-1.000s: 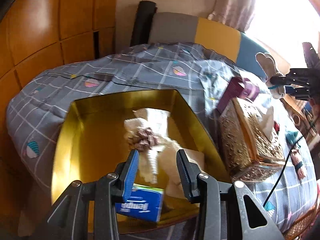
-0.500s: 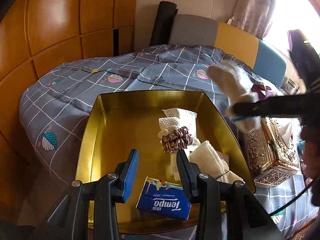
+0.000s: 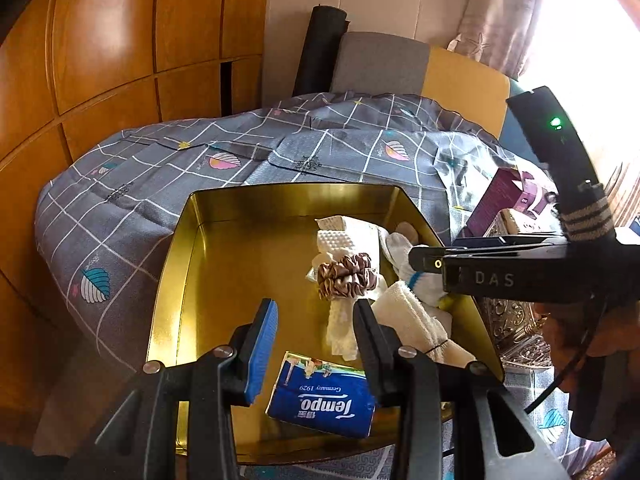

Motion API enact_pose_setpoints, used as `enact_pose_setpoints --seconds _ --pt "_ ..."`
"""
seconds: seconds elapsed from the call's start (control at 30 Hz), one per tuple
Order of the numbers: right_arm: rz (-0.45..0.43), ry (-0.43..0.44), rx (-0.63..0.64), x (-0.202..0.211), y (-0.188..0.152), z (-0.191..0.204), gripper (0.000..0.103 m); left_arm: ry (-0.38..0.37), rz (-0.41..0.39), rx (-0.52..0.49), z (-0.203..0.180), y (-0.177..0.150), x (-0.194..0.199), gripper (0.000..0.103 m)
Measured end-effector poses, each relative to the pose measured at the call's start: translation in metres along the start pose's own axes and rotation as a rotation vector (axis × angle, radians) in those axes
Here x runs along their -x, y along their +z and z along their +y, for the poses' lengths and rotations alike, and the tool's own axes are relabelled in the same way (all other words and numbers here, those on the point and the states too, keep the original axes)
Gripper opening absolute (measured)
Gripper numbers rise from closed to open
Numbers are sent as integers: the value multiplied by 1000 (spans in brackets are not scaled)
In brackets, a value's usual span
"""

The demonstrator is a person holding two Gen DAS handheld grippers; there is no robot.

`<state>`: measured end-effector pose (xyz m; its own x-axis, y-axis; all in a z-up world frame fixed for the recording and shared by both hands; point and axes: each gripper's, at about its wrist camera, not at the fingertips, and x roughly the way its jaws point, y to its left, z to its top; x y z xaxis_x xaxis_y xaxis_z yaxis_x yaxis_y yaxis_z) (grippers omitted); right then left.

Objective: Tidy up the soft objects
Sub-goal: 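Carry the white mitten into the gold tray and release it with the right tool, then move both tools back toward the pile of soft items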

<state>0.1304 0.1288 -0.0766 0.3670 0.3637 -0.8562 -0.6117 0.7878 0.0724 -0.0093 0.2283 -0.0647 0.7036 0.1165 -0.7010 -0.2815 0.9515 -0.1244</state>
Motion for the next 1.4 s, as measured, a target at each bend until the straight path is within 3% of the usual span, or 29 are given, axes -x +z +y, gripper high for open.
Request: enact_pose_setpoints --seconds 0.13,0.4,0.53,0.77,1.1,1.4 --pt "-46 -28 23 13 -5 2 57 -3 -2 -3 -3 -1 2 39" --pt "-213 -123 55 48 -21 7 86 -7 -12 -17 -9 -2 7 39" --pt "-290 -174 33 68 -29 3 89 -7 -20 -26 -11 -2 9 39" --pt "-319 -138 1 94 -43 -12 93 -14 -25 -45 -17 -2 12 39" --pt "-404 -208 -104 143 -77 -70 103 -22 -27 -89 -30 -2 15 39" --pt "-381 -301 -234 167 -109 -143 103 -51 -46 -169 -55 -1 24 39"
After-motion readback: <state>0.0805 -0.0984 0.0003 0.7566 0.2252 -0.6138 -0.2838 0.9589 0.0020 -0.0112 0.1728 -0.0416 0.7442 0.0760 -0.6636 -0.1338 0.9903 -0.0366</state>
